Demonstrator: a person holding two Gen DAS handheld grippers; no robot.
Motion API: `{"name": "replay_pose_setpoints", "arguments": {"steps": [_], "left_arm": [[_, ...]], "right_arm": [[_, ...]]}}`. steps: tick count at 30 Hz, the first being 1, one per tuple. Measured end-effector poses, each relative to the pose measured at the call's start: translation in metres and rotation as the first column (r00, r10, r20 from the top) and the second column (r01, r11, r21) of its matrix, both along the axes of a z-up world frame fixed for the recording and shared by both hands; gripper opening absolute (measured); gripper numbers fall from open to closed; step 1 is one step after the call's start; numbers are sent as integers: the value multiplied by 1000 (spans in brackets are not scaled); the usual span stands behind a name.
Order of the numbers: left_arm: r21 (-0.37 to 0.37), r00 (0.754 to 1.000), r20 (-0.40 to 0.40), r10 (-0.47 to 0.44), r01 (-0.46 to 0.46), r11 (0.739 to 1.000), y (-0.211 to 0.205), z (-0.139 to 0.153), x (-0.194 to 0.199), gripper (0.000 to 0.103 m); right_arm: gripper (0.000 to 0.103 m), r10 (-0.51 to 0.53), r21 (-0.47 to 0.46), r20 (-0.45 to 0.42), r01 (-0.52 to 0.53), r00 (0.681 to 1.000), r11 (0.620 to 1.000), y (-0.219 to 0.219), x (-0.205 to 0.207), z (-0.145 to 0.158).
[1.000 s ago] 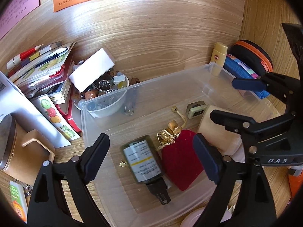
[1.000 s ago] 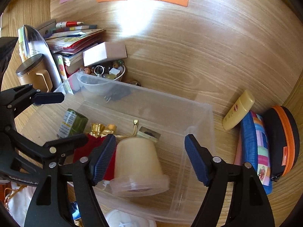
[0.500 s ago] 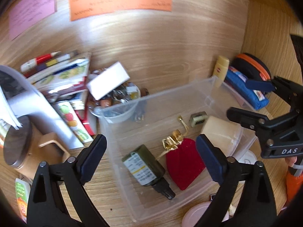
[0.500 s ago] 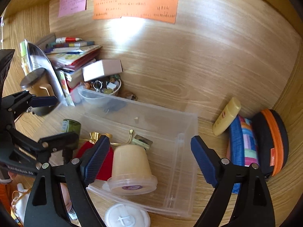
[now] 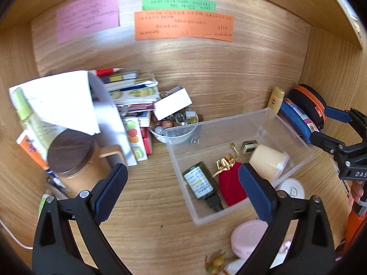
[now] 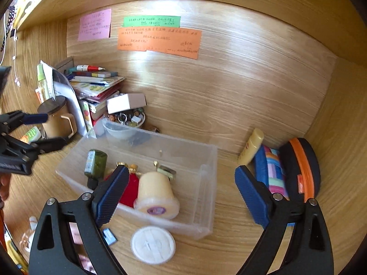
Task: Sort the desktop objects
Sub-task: 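Withdraw both tools from the box toward the pink jar and white lid container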
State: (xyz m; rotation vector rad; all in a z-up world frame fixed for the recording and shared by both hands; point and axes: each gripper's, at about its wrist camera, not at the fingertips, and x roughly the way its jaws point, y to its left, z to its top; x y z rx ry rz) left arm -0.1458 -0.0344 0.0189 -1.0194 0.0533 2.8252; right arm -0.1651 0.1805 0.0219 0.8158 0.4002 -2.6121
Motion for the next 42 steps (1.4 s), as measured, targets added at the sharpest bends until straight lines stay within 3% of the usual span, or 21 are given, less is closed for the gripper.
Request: {"name": "replay_pose_setpoints", "arguments": {"steps": [7,16,29,42], "left_arm": [[-18,999,-27,18,-19,1000,-7,1,35,100],[-24,1000,-12,-25,25,999,10,-13,60,100],[1,987,100,-126,127,992,54,-55,65,100],[83,956,227,-186,171,982,68,-83,42,100]], "right_arm": [[92,-29,18,22,29,999,999,17,21,-13],[92,-34,19,61,33,998,999,25,46,-35],[92,-69,35,204,63,977,997,34,51,-90],[92,-60,48,306,47,950,998,31,31,-107]]}}
